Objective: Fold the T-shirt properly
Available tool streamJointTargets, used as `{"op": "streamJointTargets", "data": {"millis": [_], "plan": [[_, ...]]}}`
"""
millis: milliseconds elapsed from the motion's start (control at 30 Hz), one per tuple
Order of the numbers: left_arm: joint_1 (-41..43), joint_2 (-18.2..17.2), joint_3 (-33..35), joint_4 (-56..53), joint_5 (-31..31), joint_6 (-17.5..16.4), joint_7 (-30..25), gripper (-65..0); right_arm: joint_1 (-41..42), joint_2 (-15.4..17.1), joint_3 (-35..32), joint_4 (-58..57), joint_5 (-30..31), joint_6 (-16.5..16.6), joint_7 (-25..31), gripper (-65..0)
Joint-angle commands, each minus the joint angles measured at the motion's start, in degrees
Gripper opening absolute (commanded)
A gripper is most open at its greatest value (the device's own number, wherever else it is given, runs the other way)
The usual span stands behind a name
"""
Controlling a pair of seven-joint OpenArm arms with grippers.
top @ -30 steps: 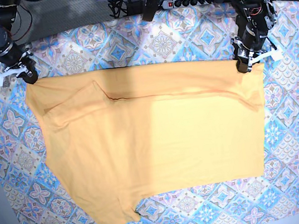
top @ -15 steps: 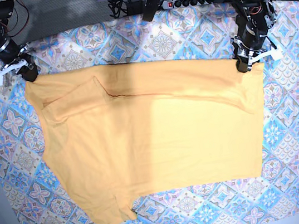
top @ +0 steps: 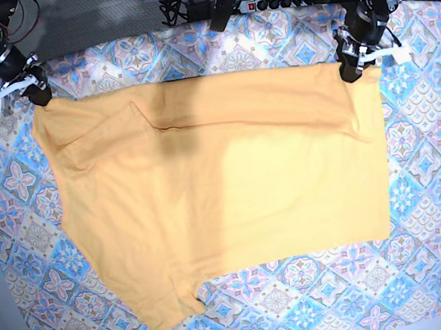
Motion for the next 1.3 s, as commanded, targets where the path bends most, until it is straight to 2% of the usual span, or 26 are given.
{"op": "streamJointTargets", "data": {"millis": [0, 167, 633, 733, 1167, 1267], "plan": [[2.99, -0.40, -0.54, 0.25, 2.13, 3.40, 0.75, -65.0, -0.57, 0.89, 1.37, 0.83, 0.94, 0.79, -0.18, -65.0], [6.77, -0.40, -0.63, 3.32, 2.13, 3.40, 0.75, -65.0, -2.06, 0.89, 4.09, 1.01, 0.94, 0.88, -2.82, -65.0], [14.07, -0.49, -0.90, 8.25, 1.96, 3.40, 0.58, -65.0, -6.81, 0.89, 4.45, 1.09, 0.94, 0.88, -2.82, -65.0], [15.47, -0.22, -2.74, 8.51, 1.96, 3.40, 0.67, -65.0, -6.81, 0.89, 4.45, 1.18, 0.94, 0.88, -2.82, -65.0], [15.65, -0.40, -3.09, 8.51, 1.96, 3.40, 0.75, -65.0, -7.60, 0.89, 4.45, 1.53, 0.94, 0.88, -2.56, -64.7], [15.65, -0.40, -3.09, 8.51, 1.96, 3.40, 0.75, -63.9, -7.69, 0.89, 4.45, 1.53, 0.94, 0.88, -2.47, -61.1]]}}
